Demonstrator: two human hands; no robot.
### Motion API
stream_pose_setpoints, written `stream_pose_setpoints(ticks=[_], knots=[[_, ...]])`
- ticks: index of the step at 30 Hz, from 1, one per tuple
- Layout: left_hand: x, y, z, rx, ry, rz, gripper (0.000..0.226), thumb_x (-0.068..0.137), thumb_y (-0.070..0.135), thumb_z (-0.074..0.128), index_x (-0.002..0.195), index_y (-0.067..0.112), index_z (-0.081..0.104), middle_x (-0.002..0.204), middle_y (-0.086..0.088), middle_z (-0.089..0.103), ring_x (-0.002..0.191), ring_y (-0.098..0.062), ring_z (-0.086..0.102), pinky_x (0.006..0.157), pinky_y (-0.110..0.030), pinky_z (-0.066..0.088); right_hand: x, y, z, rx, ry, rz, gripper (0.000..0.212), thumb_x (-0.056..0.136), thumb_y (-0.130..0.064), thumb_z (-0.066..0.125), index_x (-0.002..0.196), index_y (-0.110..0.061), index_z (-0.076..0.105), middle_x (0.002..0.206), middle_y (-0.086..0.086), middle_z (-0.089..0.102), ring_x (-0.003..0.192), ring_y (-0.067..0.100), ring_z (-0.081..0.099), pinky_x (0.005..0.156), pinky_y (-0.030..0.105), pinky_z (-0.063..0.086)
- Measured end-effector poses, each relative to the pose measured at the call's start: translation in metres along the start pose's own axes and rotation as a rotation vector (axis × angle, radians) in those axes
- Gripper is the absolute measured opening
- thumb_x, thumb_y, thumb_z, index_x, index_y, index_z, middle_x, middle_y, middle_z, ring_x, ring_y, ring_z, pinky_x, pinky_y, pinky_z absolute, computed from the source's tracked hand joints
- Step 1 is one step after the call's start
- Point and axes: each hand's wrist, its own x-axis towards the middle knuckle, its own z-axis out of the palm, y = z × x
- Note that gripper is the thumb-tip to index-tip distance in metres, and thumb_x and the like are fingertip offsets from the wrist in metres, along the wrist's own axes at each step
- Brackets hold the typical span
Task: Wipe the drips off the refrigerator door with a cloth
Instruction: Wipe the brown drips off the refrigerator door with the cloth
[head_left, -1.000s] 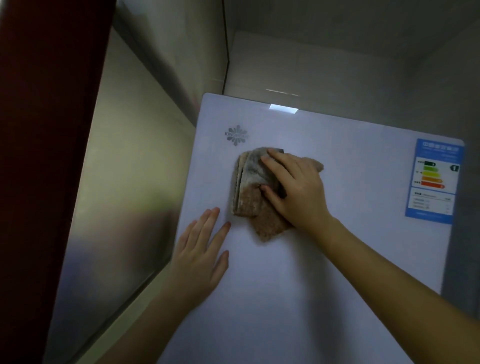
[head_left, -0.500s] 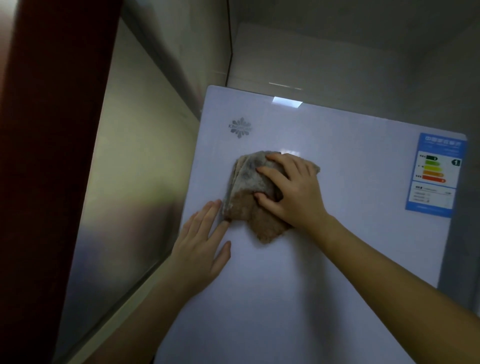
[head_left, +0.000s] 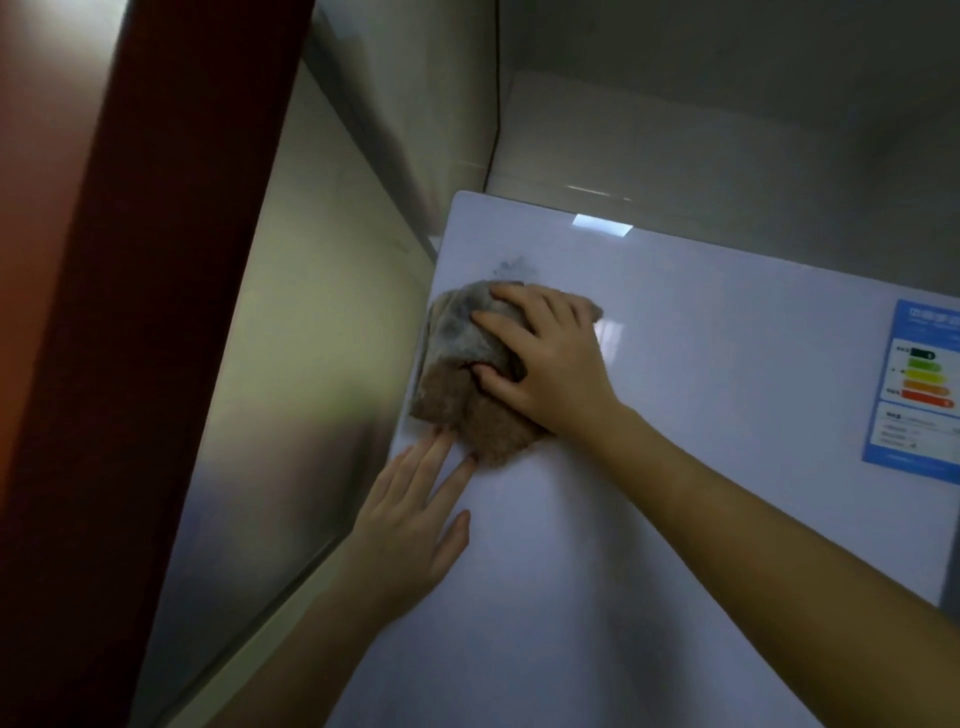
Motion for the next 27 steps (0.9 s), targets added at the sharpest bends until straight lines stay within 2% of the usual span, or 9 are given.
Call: stream_pose_setpoints(ticks=[3, 7, 11, 13, 17, 19, 22, 25, 27], knots=[[-0.001, -0.002, -0.002, -0.010, -0.008, 0.010, 0.057, 0.095, 0.034, 0.054, 0.148, 0.014, 0.047, 0.160, -0.014, 0.035, 0.149, -0.028, 0.033, 0.119, -0.043, 0.032, 0.002, 0.025, -0.014, -0.048, 0.002, -0.003, 0.052, 0.084, -0.051, 0.069, 0.127, -0.022, 0.069, 0.137, 0.010, 0.062, 0.122, 0.034, 0.056, 0.101, 0.044, 0.037], [-0.004, -0.001, 0.000, -0.021, -0.034, -0.002, 0.058, 0.095, 0.035, 0.052, 0.149, 0.015, 0.045, 0.163, -0.011, 0.029, 0.153, -0.026, 0.026, 0.122, -0.042, 0.028, 0.026, 0.071, -0.037, -0.073, 0.086, 0.229, 0.051, 0.085, -0.050, 0.069, 0.128, -0.023, 0.067, 0.136, 0.008, 0.059, 0.122, 0.032, 0.054, 0.100, 0.045, 0.038], [-0.004, -0.002, 0.001, -0.009, -0.049, -0.006, 0.059, 0.096, 0.036, 0.050, 0.151, 0.015, 0.043, 0.164, -0.010, 0.027, 0.154, -0.026, 0.023, 0.122, -0.044, 0.027, 0.037, 0.060, -0.032, -0.040, 0.120, 0.351, 0.051, 0.085, -0.049, 0.068, 0.128, -0.023, 0.066, 0.137, 0.008, 0.058, 0.124, 0.031, 0.052, 0.101, 0.041, 0.035], [-0.004, 0.000, 0.001, 0.002, -0.053, -0.012, 0.059, 0.097, 0.038, 0.048, 0.151, 0.014, 0.043, 0.163, -0.012, 0.029, 0.153, -0.027, 0.025, 0.122, -0.043, 0.026, 0.022, 0.036, -0.020, -0.015, 0.068, 0.266, 0.053, 0.083, -0.049, 0.069, 0.129, -0.021, 0.066, 0.139, 0.011, 0.058, 0.125, 0.034, 0.052, 0.102, 0.043, 0.036], [-0.003, 0.000, 0.003, 0.025, -0.024, -0.008, 0.052, 0.100, 0.040, 0.042, 0.137, 0.009, 0.059, 0.140, -0.020, 0.056, 0.138, -0.035, 0.041, 0.122, -0.038, 0.022, -0.027, 0.004, -0.013, -0.007, -0.076, -0.142, 0.051, 0.084, -0.047, 0.072, 0.126, -0.019, 0.070, 0.136, 0.014, 0.063, 0.118, 0.036, 0.060, 0.098, 0.047, 0.044], [-0.004, 0.000, 0.004, 0.012, -0.033, -0.002, 0.052, 0.097, 0.038, 0.046, 0.139, 0.009, 0.057, 0.148, -0.019, 0.050, 0.144, -0.033, 0.037, 0.122, -0.042, 0.026, -0.040, 0.016, -0.022, -0.014, -0.076, -0.170, 0.049, 0.086, -0.048, 0.072, 0.124, -0.018, 0.071, 0.135, 0.013, 0.064, 0.117, 0.035, 0.062, 0.097, 0.046, 0.045], [-0.003, 0.001, 0.002, -0.003, -0.044, -0.009, 0.057, 0.098, 0.038, 0.045, 0.148, 0.011, 0.047, 0.162, -0.014, 0.032, 0.152, -0.028, 0.027, 0.121, -0.047, 0.030, -0.040, 0.060, -0.043, -0.072, 0.016, 0.048, 0.049, 0.085, -0.046, 0.072, 0.126, -0.019, 0.070, 0.135, 0.013, 0.063, 0.118, 0.036, 0.060, 0.098, 0.047, 0.045], [-0.003, 0.001, 0.002, -0.001, -0.044, -0.010, 0.058, 0.098, 0.039, 0.043, 0.149, 0.011, 0.044, 0.163, -0.013, 0.030, 0.153, -0.027, 0.025, 0.121, -0.046, 0.028, -0.035, 0.094, -0.068, -0.092, 0.124, 0.357, 0.050, 0.085, -0.045, 0.071, 0.130, -0.023, 0.066, 0.138, 0.008, 0.058, 0.124, 0.031, 0.053, 0.101, 0.041, 0.038], [-0.003, 0.002, 0.002, 0.002, -0.041, -0.012, 0.058, 0.098, 0.038, 0.043, 0.149, 0.010, 0.045, 0.163, -0.013, 0.029, 0.153, -0.027, 0.024, 0.122, -0.046, 0.027, -0.042, 0.097, -0.072, -0.098, 0.145, 0.448, 0.051, 0.085, -0.044, 0.071, 0.131, -0.025, 0.064, 0.140, 0.007, 0.056, 0.126, 0.029, 0.050, 0.100, 0.039, 0.035]])
